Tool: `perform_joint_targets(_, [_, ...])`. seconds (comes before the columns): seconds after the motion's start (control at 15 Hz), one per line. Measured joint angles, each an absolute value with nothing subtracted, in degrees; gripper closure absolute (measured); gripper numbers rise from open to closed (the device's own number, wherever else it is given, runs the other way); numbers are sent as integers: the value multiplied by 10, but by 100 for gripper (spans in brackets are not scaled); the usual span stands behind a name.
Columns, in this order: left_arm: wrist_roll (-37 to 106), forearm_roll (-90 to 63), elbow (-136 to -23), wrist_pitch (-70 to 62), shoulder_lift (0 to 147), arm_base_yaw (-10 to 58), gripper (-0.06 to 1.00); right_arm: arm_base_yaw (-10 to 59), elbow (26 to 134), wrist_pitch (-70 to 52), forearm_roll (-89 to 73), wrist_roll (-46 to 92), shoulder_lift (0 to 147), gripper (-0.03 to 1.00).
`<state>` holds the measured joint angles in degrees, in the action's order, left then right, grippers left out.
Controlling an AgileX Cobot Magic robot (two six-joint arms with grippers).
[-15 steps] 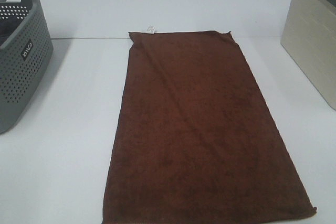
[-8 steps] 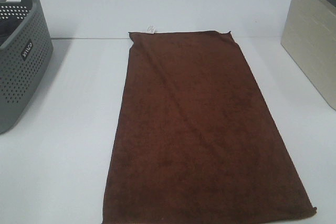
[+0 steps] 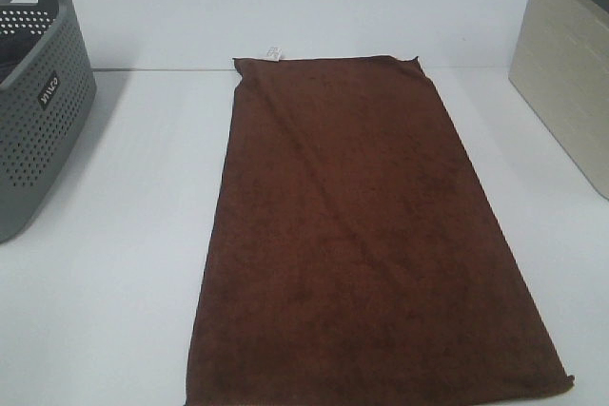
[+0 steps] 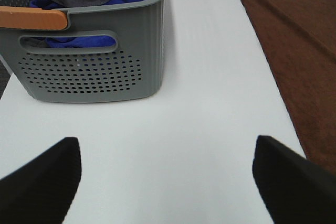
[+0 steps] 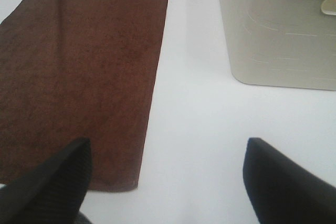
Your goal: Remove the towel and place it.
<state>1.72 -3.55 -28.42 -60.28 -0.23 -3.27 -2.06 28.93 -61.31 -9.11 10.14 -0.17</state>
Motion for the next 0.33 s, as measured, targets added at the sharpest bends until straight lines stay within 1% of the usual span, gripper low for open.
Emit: perform_joint_targets(0.33, [17, -36, -284, -603, -2, -33, 13, -21, 289, -613, -91, 101, -2, 20])
